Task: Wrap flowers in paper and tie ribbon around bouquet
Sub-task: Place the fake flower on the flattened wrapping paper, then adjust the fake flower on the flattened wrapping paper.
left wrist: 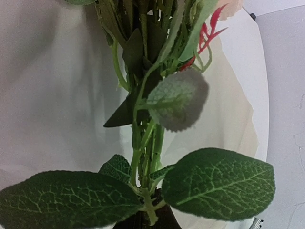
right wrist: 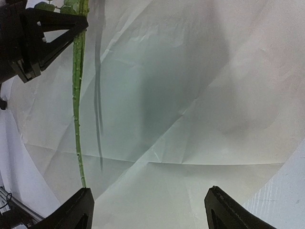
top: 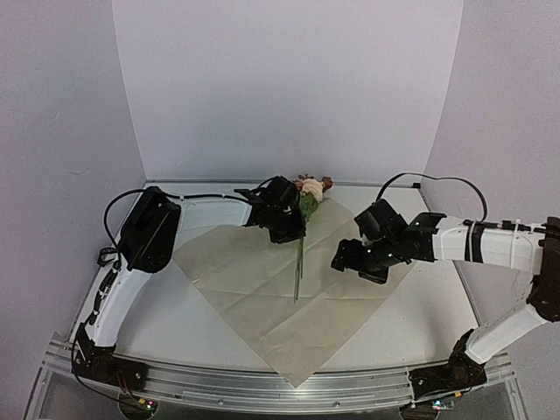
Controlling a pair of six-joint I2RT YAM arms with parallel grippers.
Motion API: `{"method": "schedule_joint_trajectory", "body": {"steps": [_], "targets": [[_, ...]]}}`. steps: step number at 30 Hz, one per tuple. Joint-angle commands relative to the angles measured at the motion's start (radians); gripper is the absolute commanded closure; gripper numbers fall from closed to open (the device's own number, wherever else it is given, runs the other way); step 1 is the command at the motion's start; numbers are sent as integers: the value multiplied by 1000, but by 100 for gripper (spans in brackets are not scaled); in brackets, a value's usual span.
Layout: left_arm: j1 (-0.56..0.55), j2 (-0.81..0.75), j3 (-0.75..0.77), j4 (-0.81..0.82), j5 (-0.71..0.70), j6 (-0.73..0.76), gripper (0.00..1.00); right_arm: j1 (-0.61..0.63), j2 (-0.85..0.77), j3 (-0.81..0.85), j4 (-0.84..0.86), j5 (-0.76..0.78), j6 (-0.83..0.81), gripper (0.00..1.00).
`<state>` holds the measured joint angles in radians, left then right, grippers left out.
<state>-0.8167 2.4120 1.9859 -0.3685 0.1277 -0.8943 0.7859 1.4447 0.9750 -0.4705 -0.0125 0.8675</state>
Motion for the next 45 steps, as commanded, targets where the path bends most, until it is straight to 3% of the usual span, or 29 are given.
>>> {"method": "schedule_joint_trajectory", "body": {"steps": [1, 9, 16, 27, 34, 45], "targets": [[-5, 25, 86, -3, -30, -19, 89, -24, 23, -8, 43, -42, -32, 17], [-7, -67, 48, 4, -34, 21, 53, -36, 64, 19, 48, -58, -48, 17], [6, -232, -65, -31, -67, 88, 39, -42, 154, 121, 47, -63, -42, 20], [91, -510, -598, 97, 112, 143, 55, -67, 502, 475, 21, -34, -3, 42], [93, -562, -789, 170, 156, 162, 65, -76, 652, 638, -50, 73, 21, 54], [93, -596, -948, 186, 142, 153, 74, -80, 776, 743, -60, 125, 70, 60]]}}
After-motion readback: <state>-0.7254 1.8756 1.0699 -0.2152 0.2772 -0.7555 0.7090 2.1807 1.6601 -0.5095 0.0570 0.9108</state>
